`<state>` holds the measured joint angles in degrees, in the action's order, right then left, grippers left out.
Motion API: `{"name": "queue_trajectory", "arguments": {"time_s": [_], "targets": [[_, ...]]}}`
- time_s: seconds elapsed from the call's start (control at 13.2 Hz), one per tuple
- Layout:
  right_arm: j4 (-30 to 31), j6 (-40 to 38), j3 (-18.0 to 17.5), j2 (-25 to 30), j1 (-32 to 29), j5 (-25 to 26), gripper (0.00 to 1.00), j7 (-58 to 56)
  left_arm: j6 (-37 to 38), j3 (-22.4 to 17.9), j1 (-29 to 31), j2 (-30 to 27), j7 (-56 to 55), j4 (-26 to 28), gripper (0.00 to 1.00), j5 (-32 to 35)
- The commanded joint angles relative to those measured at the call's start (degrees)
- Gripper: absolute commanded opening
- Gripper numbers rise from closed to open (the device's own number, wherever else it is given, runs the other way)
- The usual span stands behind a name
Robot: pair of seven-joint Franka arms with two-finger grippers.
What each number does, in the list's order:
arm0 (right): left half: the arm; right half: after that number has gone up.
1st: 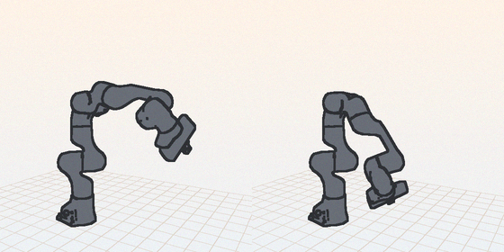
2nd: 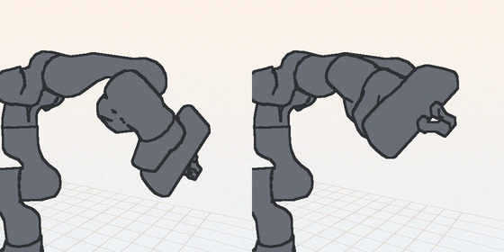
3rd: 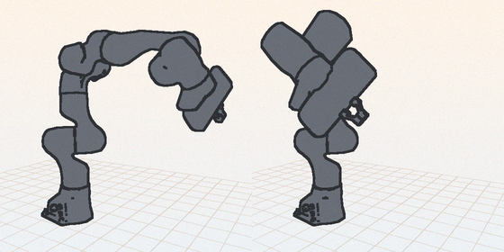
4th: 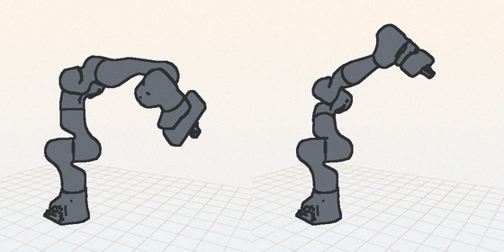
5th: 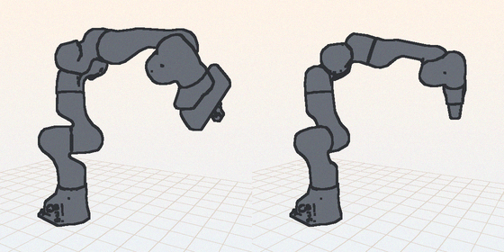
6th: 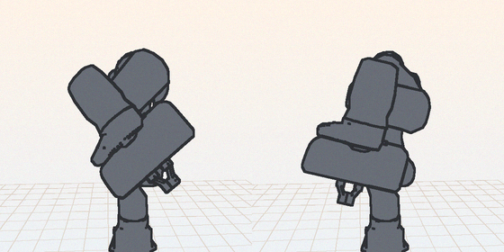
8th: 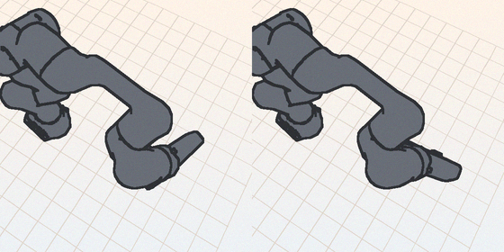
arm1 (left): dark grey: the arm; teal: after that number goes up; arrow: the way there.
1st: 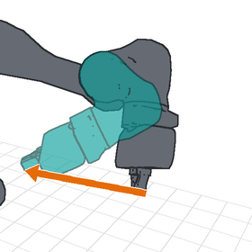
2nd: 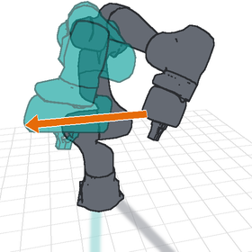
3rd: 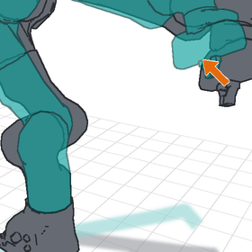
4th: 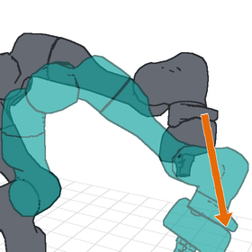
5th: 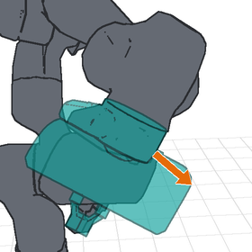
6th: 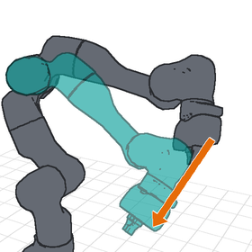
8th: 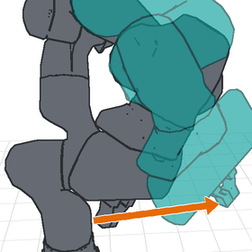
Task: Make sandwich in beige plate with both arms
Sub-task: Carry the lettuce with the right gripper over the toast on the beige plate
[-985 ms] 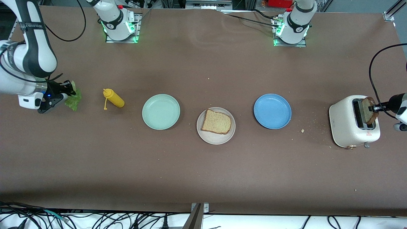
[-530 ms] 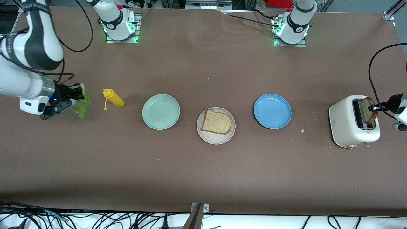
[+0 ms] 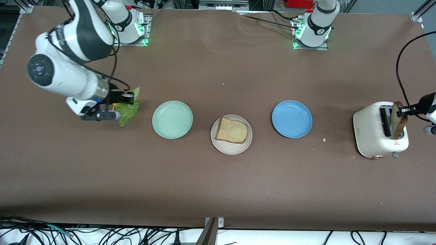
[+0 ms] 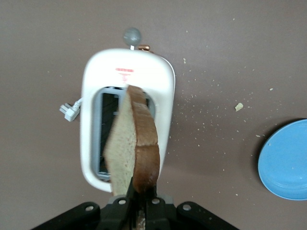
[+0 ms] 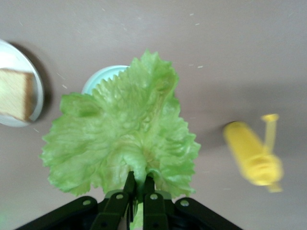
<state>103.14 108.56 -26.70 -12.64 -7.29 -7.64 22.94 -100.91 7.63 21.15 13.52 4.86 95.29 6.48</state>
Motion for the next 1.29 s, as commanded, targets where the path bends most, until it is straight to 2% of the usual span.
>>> {"name": "queue_trajectory", "arguments": {"time_s": [0.0, 0.23, 0.45, 0.76, 0.91, 1.21], "targets": [[-2.33, 6.45, -0.19, -5.01, 6.21, -1.32, 0.0, 17.86, 1.85, 2.2, 0.2, -4.1, 0.32, 0.25, 0.0, 1.51], [-5.75, 13.24, -0.11, -11.25, 12.81, -0.97, 0.0, 31.87, 4.76, 3.17, 0.2, -6.4, 0.5, 0.16, 0.0, 0.9], [-8.38, 25.26, -0.19, -17.22, 17.73, -1.15, 0.0, 43.82, 4.76, 3.44, 0.12, -6.4, -0.02, 0.07, 0.0, 0.81], [-17.95, 35.29, -0.11, -27.94, 22.83, -0.62, 0.0, 58.5, 5.99, 4.67, 0.12, -6.13, 0.23, 0.16, 0.0, -2.52], [-22.0, 38.38, -0.11, -32.52, 24.86, -0.36, 0.0, 64.75, 6.78, 5.45, 0.03, -5.87, 0.32, 0.16, 0.0, -4.36], [-23.51, 41.99, -0.72, -37.97, 27.85, -0.44, 0.0, 73.55, 10.02, 6.43, -0.67, -4.65, 0.41, 0.07, 0.0, -9.1]]}}
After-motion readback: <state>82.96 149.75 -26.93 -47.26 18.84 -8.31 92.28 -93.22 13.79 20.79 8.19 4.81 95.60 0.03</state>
